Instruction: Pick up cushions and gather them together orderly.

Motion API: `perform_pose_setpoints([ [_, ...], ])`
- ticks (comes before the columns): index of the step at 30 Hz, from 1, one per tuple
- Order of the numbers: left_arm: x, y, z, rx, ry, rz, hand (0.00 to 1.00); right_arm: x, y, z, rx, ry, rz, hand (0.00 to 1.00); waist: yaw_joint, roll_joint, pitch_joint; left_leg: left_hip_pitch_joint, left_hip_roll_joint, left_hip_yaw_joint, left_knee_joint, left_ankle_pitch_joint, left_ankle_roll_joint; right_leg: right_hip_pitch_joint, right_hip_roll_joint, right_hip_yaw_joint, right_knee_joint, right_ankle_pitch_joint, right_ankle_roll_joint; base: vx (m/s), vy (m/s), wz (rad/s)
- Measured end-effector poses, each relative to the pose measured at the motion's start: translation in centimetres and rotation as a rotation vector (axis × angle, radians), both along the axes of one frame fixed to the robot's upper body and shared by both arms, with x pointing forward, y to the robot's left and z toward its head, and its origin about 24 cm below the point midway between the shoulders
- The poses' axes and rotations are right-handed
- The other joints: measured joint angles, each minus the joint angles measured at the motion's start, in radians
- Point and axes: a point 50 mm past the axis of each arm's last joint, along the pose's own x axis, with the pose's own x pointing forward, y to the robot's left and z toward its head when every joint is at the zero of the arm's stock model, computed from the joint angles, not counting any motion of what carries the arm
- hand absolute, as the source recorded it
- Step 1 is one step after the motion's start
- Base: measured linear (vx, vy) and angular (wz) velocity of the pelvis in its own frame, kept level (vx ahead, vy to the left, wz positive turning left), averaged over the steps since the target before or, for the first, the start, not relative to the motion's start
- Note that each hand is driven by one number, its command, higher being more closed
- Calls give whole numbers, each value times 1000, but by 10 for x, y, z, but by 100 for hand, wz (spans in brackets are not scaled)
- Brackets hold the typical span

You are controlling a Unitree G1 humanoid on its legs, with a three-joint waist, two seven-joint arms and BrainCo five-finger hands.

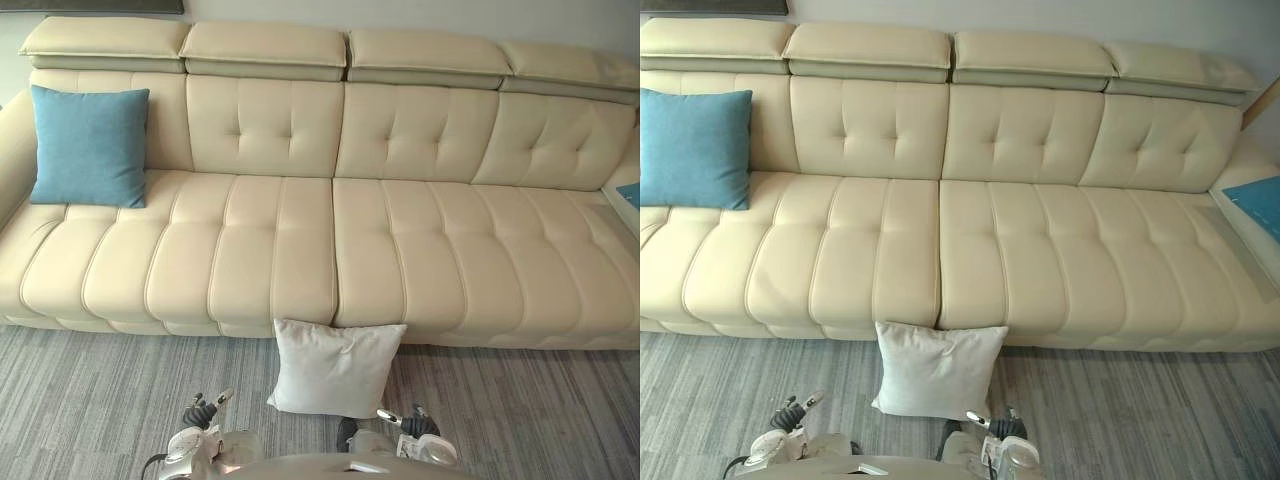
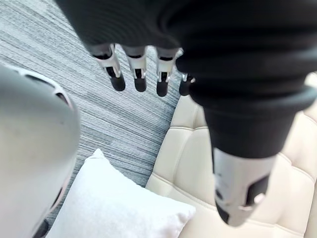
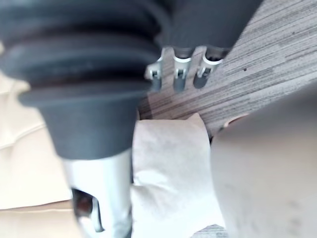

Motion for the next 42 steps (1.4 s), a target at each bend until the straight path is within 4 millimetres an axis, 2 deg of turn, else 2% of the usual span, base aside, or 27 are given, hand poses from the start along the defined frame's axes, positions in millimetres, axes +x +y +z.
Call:
perform_pose_setpoints([
  [2, -2, -1, -1, -3, 9, -1, 0, 0, 0, 0, 1, 0, 1, 0, 2, -2, -3, 17, -6, 15, -31, 7, 11, 3, 2, 18, -16, 8, 2, 25, 35, -20],
  [6, -5, -7, -4, -19, 27, -8, 0, -2, -5, 0, -12, 6, 2, 0, 4, 23, -8, 38, -9, 20, -70, 15, 16, 11, 14, 39, -56, 34, 3, -11, -7, -16],
  [11, -5, -8, -4, -21, 28, -8, 0, -4, -4, -2, -12, 20, 8, 0, 10, 22, -9, 49, -23, 28, -118, 41, 17, 13, 17, 61, -108, 70, 1, -56, -14, -13],
  [15, -4, -6, -3, -17, 23, -3, 0, 1, -1, -2, -14, 21, 49, 0, 16, 10, -3, 51, -26, 74, -118, 34, 15, -14, 18, 108, -102, 89, -1, -87, 14, -31],
  [18, -3, -1, -2, -5, 19, -4, 0, 7, 3, 0, -12, 5, 73, 0, 12, -5, 7, 38, -26, 91, -83, 6, 8, -69, 14, 131, -1, 54, 5, -95, 29, -29],
  [20, -3, 2, -2, 3, 20, -7, 0, 7, 5, 0, -10, 3, 87, 0, 6, -15, 6, 26, -21, 82, -37, -10, 17, -105, -4, 129, 69, 18, 12, -82, 52, 5],
  [22, -1, 1, -1, 4, 17, -11, 0, 8, 5, 0, -12, 1, 88, 0, 4, -13, 5, 8, -20, 71, -19, -12, 22, -116, -18, 117, 88, 7, 8, -42, 61, 24],
  [24, -1, 2, -1, 7, 16, -18, 0, 11, 2, 3, -21, -15, 87, 0, 3, -4, 9, -7, -16, 58, -11, -8, 28, -135, -42, 77, 132, -29, -13, -17, 23, 33],
  [26, -2, 5, -1, 15, 22, -25, 0, 9, 3, 2, -17, -6, 87, 0, 1, -15, 2, -3, -16, 37, -5, -8, 17, -147, -60, 40, 198, -69, -8, 15, -63, 29],
  [28, -6, 5, -3, 15, 37, -26, 0, 6, 4, 0, -13, 10, 90, 0, -6, -19, -16, -1, -11, 14, -17, -1, -1, -145, -50, 22, 208, -76, 0, 47, -131, 19],
  [33, -11, 3, -5, 6, 61, 9, 0, 8, -1, 0, -18, 9, 102, 0, -11, 12, -29, -4, 58, 12, -40, 23, -42, -138, 30, 12, 163, -81, -32, 51, -163, -7],
  [36, -10, 2, -5, -3, 57, 20, 0, 7, -5, 1, -27, 9, 96, 0, -15, 24, -20, -12, 84, 11, -12, 30, -39, -112, 52, -7, 133, -82, -39, 56, -113, 1],
  [39, -7, 0, -5, -6, 50, 14, 0, 7, -9, 1, -37, 13, 87, 0, -14, 29, -10, -20, 81, 17, 32, 75, -28, -59, 51, -10, 73, -62, -42, 38, -60, 9],
  [41, -7, -1, -5, -9, 48, 12, 0, 6, -11, 1, -38, 12, 76, 0, -14, 33, -7, -37, 79, 14, 55, 83, -25, -39, 50, -10, 43, -48, -42, 16, -19, 4],
  [42, -7, -2, -5, -11, 49, 11, 0, 6, -11, 1, -39, 14, 71, 0, -13, 27, -4, -40, 75, 14, 55, 86, -24, -35, 49, -9, 27, -40, -41, 17, 31, 1],
])
